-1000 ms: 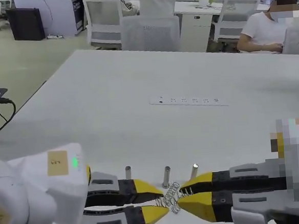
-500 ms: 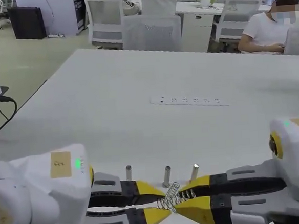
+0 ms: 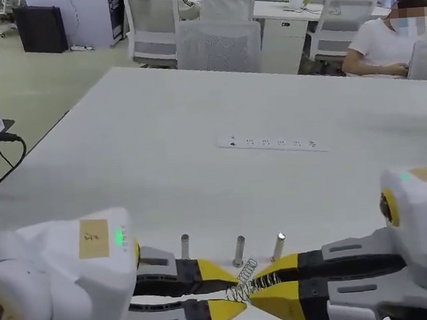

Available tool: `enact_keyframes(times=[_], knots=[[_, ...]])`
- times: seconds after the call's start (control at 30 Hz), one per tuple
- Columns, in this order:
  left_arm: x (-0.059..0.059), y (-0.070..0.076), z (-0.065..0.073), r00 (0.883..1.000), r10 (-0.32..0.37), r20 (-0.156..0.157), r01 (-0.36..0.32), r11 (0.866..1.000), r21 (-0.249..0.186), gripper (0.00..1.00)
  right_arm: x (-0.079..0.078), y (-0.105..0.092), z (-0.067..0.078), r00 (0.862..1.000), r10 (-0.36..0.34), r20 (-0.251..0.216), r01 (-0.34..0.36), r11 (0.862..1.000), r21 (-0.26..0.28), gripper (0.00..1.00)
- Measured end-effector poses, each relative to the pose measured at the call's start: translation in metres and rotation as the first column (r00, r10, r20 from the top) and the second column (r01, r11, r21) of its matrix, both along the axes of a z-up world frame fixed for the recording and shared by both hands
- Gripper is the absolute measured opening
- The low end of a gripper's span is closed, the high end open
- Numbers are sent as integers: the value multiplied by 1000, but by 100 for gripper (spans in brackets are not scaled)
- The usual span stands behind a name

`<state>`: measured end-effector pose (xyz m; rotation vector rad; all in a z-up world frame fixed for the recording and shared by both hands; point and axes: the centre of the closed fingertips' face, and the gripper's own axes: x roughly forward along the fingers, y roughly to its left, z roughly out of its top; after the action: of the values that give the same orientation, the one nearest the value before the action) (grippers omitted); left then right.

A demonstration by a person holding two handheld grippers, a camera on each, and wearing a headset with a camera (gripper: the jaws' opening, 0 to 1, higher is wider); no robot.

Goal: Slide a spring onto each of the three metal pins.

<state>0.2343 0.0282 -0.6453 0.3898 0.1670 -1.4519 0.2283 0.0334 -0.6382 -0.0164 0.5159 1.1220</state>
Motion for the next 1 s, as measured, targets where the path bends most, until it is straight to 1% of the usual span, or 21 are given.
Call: enact_keyframes(times=[0.47,0.6,0.83,0.9,1.0], knots=[[0,3,-1,1000,3,26,-3,1000,11,3,0,3,-1,1000,29,-8,-29,997,-70,9],[2,4,-1,1000,19,24,-19,1000,5,3,1,5,-1,999,40,-10,-41,995,-89,8],[7,9,2,998,61,-15,-61,998,-17,4,6,12,3,998,66,-9,-66,992,-110,8],[9,10,3,997,70,-27,-71,997,-28,5,8,14,4,997,71,-15,-72,992,-106,8],[10,11,1,995,84,-47,-85,996,-19,11,10,16,4,997,78,-14,-79,990,-116,8]])
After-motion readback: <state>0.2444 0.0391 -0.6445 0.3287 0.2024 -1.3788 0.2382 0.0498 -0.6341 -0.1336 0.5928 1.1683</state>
